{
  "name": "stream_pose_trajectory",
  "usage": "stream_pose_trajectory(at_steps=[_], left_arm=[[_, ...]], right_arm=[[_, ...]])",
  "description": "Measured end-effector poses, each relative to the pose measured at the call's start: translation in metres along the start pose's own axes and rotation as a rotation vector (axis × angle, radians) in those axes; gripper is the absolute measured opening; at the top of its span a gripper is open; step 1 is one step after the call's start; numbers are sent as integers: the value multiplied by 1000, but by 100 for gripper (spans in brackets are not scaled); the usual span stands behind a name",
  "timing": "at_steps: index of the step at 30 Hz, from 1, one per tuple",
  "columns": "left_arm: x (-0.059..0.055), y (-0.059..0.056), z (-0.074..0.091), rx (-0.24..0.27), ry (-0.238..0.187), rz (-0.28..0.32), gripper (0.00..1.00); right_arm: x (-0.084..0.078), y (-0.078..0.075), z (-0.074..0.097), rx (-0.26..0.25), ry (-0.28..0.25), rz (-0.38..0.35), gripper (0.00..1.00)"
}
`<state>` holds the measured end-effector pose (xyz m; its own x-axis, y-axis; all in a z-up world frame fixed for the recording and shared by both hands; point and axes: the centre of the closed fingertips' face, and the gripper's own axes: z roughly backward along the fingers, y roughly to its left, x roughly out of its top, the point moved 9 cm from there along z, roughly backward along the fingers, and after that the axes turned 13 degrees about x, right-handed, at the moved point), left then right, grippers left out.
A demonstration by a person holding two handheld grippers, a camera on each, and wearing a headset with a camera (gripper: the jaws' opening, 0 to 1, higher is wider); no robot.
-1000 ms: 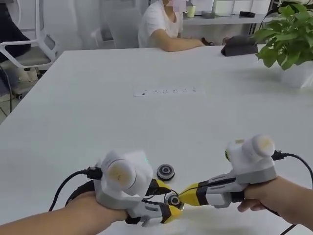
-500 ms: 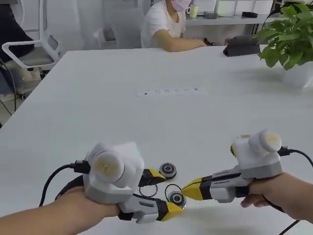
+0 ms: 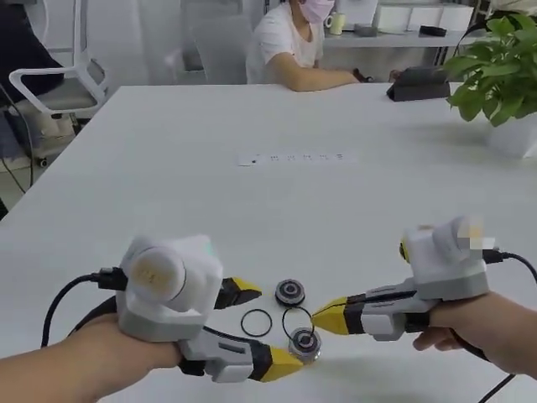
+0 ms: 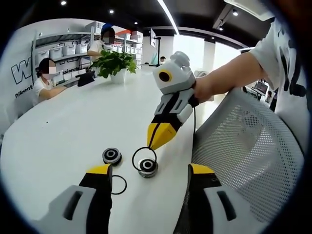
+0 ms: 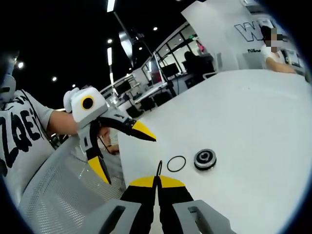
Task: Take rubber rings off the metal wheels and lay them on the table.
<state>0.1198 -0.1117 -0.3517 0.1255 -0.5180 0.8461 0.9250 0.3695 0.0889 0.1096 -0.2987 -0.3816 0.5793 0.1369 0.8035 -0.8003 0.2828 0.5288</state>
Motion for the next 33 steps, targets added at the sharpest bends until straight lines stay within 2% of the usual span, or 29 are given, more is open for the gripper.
stream_pose_trajectory(at_steps=[8,18,26,33], left_arm=[[-4,9,14,30,-18,31,69],[-7,24,27,76,-38,44,78],[-10,29,30,94,-46,66,87],[-15,32,36,104,-46,80,92]], right_arm=[[9,0,-7,6,-2,7,0],[14,-3,-24,17,9,9,0],[16,-10,-34,8,19,6,0],[14,-15,-40,-8,23,-11,0]])
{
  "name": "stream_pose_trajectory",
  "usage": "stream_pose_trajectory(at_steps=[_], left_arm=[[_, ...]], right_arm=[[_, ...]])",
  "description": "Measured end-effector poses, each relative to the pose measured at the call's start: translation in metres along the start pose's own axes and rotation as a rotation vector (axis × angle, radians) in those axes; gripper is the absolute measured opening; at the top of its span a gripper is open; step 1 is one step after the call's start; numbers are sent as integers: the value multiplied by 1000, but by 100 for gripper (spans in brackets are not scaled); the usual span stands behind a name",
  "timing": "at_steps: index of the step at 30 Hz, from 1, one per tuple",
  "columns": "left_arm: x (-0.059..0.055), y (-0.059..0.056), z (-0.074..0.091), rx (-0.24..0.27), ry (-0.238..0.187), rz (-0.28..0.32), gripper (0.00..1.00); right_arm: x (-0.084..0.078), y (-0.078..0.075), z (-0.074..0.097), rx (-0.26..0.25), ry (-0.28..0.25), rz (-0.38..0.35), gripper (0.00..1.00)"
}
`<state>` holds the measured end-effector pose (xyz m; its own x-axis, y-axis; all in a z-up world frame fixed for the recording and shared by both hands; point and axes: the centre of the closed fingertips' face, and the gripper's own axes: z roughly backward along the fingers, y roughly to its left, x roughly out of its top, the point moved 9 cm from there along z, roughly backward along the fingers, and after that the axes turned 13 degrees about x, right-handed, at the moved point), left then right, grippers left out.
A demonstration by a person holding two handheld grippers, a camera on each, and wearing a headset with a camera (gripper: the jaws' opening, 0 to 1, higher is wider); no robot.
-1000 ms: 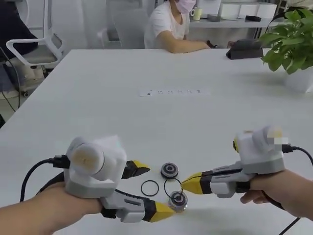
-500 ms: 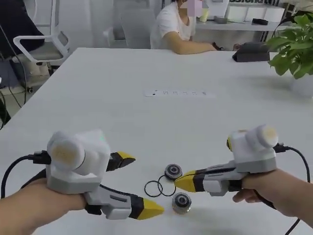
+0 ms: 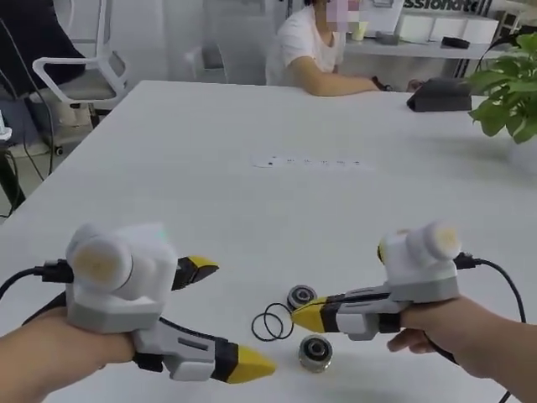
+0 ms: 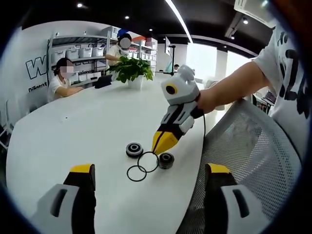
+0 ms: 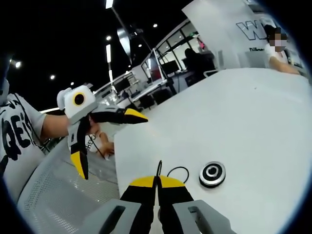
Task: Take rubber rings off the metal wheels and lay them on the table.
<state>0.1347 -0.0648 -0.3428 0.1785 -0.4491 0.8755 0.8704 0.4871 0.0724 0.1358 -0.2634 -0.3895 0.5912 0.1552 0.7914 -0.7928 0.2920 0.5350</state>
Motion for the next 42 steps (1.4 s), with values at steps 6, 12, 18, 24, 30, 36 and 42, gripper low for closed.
stream_pose_trajectory(at_steps=[6,12,18,24,30,36,42], left_arm=[[-1,3,2,12,-8,12,95],[-2,6,4,21,-12,23,96],[-5,9,7,38,-14,37,96],[-8,10,9,46,-8,43,96],[-8,11,9,52,-5,49,96],[-8,12,9,55,-5,51,95],[-8,12,8,54,0,51,95]], right_arm=[[-1,-2,-7,-3,1,-11,0],[-1,-6,-15,-13,-4,-25,0],[-4,-11,-25,-28,-12,-48,0],[-7,-16,-29,-63,1,-62,0],[-10,-22,-27,-99,-12,-91,0],[-13,-25,-26,-138,-15,-117,0],[-16,-29,-24,-167,-12,-145,0]])
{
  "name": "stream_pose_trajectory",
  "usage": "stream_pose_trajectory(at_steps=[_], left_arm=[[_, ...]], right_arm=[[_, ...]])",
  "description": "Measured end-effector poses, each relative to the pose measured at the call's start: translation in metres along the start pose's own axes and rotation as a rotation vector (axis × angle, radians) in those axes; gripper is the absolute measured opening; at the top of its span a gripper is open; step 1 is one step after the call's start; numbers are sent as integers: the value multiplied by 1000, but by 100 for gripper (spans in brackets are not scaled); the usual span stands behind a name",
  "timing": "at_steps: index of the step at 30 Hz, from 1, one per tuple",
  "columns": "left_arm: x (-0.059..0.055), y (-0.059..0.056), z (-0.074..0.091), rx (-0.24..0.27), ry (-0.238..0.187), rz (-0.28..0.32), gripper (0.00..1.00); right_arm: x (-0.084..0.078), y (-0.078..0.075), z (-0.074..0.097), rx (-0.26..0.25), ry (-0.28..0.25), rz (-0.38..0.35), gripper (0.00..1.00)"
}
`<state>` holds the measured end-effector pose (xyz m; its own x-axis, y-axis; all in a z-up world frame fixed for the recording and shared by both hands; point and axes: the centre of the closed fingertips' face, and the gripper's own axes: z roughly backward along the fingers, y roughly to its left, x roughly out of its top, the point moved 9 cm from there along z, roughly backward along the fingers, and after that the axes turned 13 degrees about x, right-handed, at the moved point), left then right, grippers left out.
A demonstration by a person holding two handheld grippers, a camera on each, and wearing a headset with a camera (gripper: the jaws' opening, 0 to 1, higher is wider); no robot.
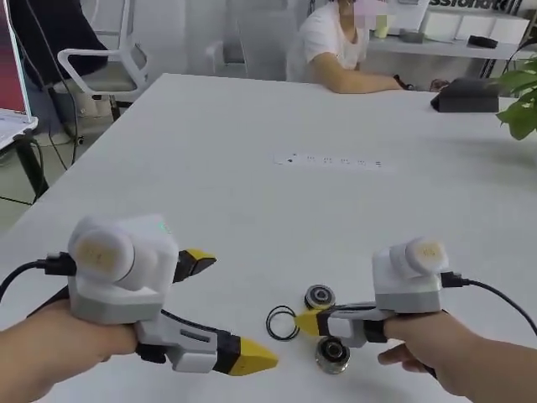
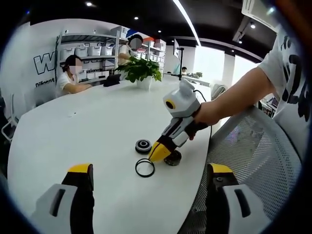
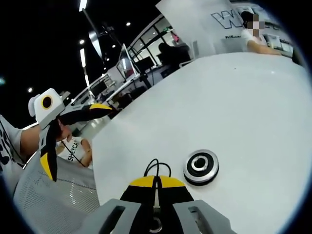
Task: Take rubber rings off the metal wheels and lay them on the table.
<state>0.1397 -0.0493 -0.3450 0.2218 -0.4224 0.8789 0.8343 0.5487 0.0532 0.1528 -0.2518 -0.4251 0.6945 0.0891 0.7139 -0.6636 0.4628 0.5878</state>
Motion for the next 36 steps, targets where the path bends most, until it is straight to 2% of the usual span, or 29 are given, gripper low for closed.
stream_pose_trajectory(at_steps=[12,23,30,36], left_arm=[[-1,1,-1,2,5,1,94],[0,1,-1,4,7,-2,94],[-1,2,-1,6,10,-2,94],[-1,4,-3,5,13,7,93]], right_arm=[[-1,-5,3,-36,-12,-36,0],[-3,-8,4,-63,-1,-31,1],[-2,-8,6,-62,6,-26,3],[5,-3,12,-53,-20,-16,3]])
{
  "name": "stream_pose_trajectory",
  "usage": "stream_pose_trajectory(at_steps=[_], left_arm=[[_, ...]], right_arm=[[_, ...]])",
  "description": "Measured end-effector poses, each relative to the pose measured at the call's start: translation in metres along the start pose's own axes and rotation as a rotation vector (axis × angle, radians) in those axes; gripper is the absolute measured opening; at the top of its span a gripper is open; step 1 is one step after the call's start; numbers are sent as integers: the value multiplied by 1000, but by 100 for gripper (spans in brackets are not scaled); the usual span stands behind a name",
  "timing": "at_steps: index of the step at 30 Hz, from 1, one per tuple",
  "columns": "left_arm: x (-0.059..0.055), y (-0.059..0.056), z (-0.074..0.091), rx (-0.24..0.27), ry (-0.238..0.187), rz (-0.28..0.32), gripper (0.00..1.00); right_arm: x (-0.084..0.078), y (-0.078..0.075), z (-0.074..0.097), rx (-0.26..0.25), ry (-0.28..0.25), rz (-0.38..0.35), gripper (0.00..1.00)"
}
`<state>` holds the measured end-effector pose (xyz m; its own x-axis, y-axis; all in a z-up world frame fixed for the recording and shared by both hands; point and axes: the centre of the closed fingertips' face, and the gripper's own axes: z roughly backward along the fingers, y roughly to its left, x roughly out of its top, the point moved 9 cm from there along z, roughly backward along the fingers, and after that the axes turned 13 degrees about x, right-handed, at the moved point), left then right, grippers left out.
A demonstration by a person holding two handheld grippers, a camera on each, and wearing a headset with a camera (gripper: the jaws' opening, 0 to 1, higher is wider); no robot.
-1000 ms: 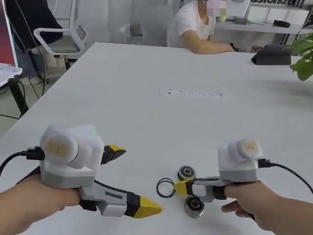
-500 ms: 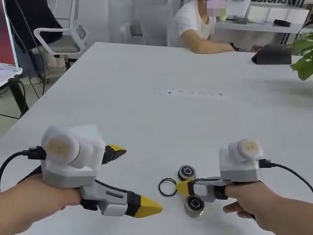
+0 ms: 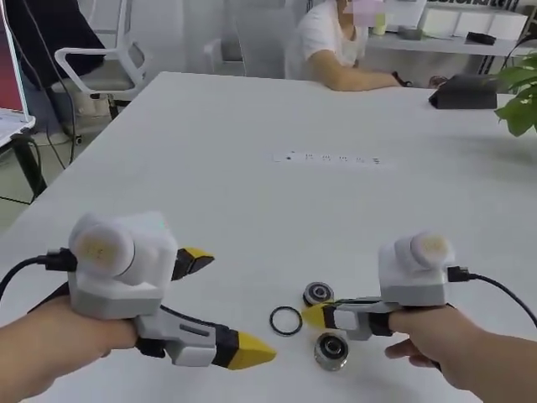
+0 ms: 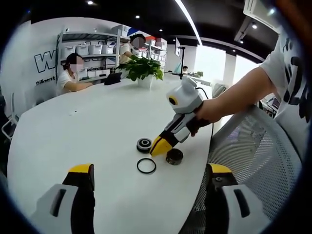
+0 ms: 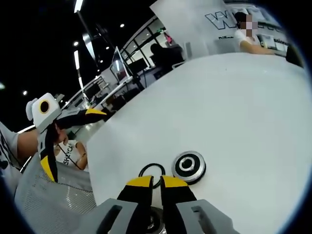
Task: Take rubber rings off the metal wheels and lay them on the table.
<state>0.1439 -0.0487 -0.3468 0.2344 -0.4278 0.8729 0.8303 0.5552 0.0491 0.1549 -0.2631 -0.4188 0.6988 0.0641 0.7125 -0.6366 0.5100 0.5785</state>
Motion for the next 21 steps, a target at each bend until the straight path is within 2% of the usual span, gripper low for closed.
stream_pose_trajectory(at_steps=[14,21], left_arm=[[9,1,-8,-6,-1,-16,93],[12,1,-14,-15,3,-21,92]], right_arm=[[15,10,19,57,-57,73,10],[16,11,27,64,-47,115,13]])
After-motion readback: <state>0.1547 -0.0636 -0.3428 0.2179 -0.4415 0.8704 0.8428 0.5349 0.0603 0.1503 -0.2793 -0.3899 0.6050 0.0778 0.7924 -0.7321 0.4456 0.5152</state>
